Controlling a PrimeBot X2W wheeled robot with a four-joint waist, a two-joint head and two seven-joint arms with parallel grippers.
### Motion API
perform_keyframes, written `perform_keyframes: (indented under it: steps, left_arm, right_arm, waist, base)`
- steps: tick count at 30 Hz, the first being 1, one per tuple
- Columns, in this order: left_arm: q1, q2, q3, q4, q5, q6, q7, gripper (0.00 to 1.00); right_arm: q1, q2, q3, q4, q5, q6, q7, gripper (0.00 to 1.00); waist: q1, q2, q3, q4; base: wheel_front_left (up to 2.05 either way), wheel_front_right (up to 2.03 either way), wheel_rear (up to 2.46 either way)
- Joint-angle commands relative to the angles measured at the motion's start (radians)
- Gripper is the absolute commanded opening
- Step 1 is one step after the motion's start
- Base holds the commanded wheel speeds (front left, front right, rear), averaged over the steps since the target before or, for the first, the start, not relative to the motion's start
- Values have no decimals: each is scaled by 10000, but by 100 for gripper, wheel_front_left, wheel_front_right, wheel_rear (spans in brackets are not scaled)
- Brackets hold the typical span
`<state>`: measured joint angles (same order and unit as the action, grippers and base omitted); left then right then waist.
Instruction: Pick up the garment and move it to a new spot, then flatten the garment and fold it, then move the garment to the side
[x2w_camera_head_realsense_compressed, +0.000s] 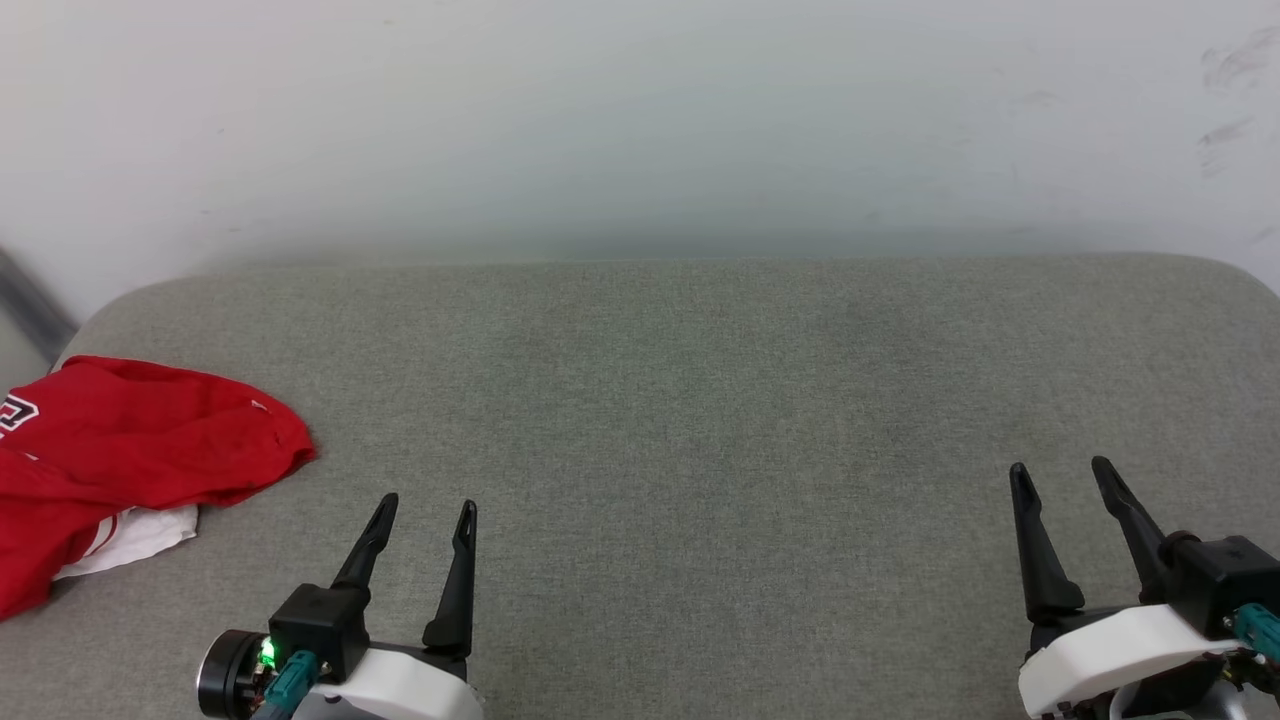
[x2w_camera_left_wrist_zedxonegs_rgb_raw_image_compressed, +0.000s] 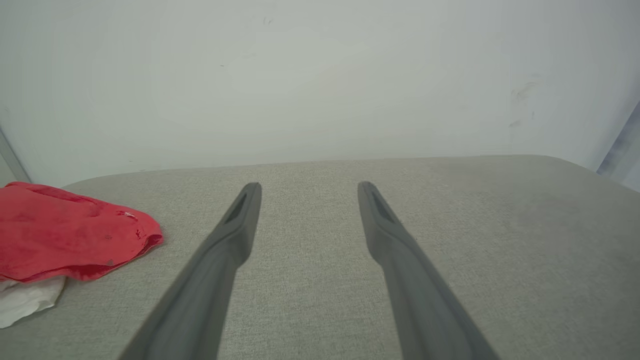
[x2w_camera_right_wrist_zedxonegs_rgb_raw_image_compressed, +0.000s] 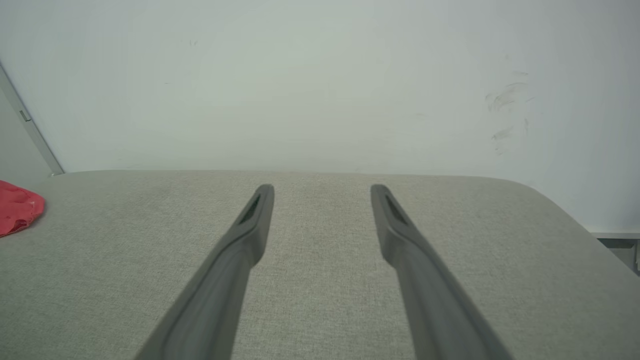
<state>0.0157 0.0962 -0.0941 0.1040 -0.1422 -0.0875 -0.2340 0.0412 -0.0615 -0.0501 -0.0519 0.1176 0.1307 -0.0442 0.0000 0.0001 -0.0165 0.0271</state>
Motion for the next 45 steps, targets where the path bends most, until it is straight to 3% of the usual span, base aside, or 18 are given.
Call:
perform_keyframes:
  steps: [1, 14, 28, 45]
  left_arm:
    - [48, 37, -15, -4, 197, 53, -95, 100]
    - [18, -95, 31, 159, 840, 16, -333, 100]
    - [-111, -257, 256, 261, 530, -75, -340, 100]
    - [-334, -319, 890, 303, 463, 72, -327, 100]
  right_arm:
    - [55, 49, -3, -70, -225, 0, -76, 100]
    - [-105, 116, -30, 139, -599, 0, -214, 100]
    - [-242, 123, -39, 442, -216, 0, -320, 100]
    - [-484, 94, 570, 229, -568, 0, -394, 100]
  waist:
    - [0, -1, 6, -3]
    - [0, -1, 21, -5]
    - [0, -1, 43, 64]
    - [0, -1, 96, 1674]
  base:
    - [0, 0, 0]
    - [0, 0, 0]
    - [0, 0, 0]
    - [0, 0, 0]
